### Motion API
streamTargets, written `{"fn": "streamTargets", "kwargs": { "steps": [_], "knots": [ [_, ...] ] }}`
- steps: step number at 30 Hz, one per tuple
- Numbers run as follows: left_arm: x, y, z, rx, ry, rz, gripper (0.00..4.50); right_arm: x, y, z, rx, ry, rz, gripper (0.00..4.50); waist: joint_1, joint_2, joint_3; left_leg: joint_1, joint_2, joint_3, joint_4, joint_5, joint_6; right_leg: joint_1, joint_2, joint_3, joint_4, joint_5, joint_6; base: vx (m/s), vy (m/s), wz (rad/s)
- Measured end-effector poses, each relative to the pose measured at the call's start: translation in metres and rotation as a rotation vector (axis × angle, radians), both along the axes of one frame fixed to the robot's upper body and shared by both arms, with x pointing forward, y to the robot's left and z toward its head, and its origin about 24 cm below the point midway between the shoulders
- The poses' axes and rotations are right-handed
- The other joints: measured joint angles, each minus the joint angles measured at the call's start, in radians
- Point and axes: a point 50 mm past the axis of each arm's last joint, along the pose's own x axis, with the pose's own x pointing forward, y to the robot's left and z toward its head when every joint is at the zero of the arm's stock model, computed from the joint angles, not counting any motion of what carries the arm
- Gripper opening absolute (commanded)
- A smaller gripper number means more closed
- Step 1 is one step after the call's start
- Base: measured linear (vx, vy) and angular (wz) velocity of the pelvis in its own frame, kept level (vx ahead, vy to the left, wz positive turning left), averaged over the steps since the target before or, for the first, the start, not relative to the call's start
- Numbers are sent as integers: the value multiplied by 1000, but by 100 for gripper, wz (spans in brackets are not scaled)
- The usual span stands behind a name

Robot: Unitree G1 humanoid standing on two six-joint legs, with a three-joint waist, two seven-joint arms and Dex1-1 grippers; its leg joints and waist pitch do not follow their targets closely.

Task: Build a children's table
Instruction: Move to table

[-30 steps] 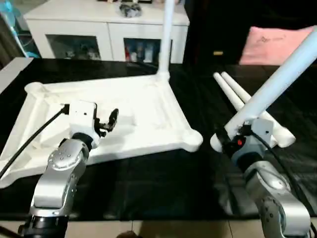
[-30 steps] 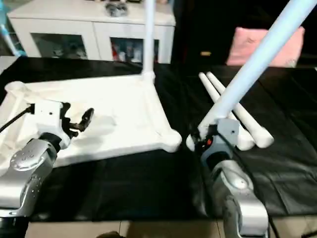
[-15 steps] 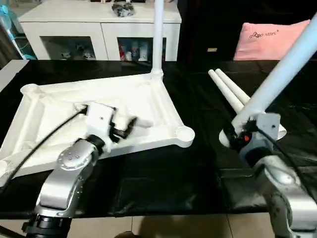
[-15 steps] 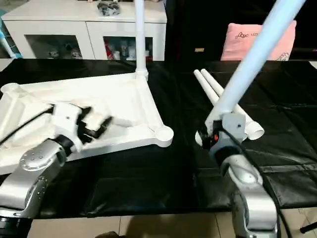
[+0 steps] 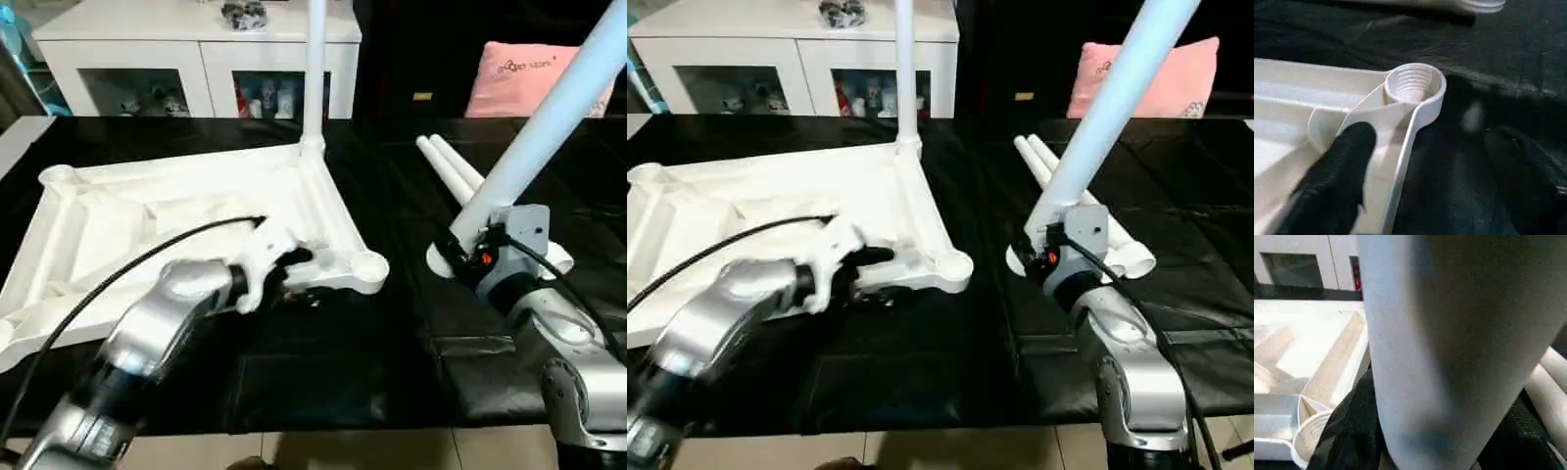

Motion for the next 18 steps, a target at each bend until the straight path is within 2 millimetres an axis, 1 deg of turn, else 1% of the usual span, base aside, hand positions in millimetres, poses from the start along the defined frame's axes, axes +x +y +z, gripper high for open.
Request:
{"fn": "streamTargets", "kwargs": {
  "steps": [2,5,9,10,11,13,14,15,18],
  "knots": [
    [6,-2,-1,48,17,-11,441,0,1,0,-2,1,9,196,0,0,0,0,1,1,0,0,0,0,0,0,0,0,0,0,0,0],
    [15,-3,-7,117,70,-3,441,0,1,-1,-1,4,23,196,-1,4,1,0,2,2,0,0,0,0,0,0,0,0,0,0,0,0],
    [21,-4,-7,136,137,-21,441,0,1,-1,-1,5,21,196,0,11,5,0,3,3,0,0,0,0,0,0,0,0,0,0,0,0],
    [22,-4,-7,139,142,-23,416,0,1,-1,-1,6,20,196,1,12,5,0,3,3,0,0,0,0,0,0,0,0,0,0,0,0],
    [24,-4,-7,157,147,-29,407,-1,0,-2,-1,9,19,196,2,13,5,0,3,3,0,0,0,0,0,0,0,0,0,0,0,0],
    [26,-4,-9,177,158,-24,404,-2,0,-3,0,14,18,196,5,14,5,0,3,3,0,0,0,0,0,-1,0,0,-1,0,0,0],
    [28,-4,-11,185,167,-20,382,-3,0,-4,0,18,16,196,6,14,6,0,3,3,0,0,0,0,0,0,0,0,-1,0,0,0],
    [28,-5,-11,187,171,-18,370,-3,0,-5,1,21,16,196,8,14,6,0,3,3,0,0,0,0,0,-1,0,0,-1,0,0,0],
    [31,-5,-13,201,184,-25,363,-3,0,-6,0,22,17,196,11,14,6,0,3,3,0,0,0,0,0,0,0,0,-1,0,0,0]
  ]
}}
